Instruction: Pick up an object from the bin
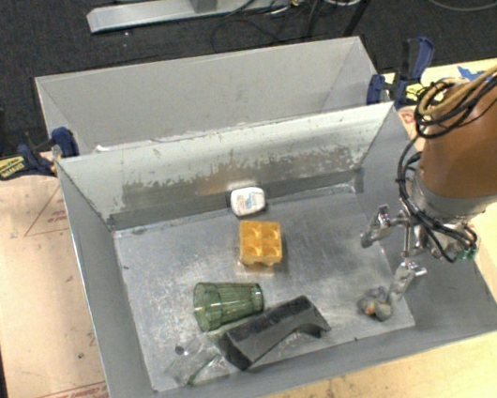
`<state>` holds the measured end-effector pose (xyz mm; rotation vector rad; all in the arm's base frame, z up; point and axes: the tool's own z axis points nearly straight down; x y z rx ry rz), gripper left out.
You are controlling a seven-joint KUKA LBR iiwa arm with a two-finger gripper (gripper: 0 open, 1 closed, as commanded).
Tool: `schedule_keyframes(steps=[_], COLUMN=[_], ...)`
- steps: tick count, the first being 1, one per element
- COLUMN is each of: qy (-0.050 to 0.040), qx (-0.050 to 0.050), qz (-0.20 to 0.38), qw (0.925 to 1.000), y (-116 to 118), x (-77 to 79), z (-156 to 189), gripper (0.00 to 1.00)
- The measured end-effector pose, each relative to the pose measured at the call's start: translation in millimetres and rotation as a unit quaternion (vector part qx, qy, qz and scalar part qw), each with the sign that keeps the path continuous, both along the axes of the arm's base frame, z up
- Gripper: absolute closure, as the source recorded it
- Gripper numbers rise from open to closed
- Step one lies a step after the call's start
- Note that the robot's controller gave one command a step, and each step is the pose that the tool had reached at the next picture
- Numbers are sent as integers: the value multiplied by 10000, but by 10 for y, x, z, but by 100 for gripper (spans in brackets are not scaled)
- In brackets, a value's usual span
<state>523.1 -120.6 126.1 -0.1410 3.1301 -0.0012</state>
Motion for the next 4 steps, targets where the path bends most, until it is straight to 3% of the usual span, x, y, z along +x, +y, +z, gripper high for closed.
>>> schedule_keyframes(steps=[1, 2, 3, 4], qy=[92, 109, 87, 25], qx=[-64, -66, -11, -7], qz=[281, 279, 670, 3261], qw=[9995, 9995, 9977, 9453], y=[88, 84, 34, -191], x=[-54, -63, -171, 15], z=[-446, -448, -302, 968], gripper=[100, 100, 100, 100])
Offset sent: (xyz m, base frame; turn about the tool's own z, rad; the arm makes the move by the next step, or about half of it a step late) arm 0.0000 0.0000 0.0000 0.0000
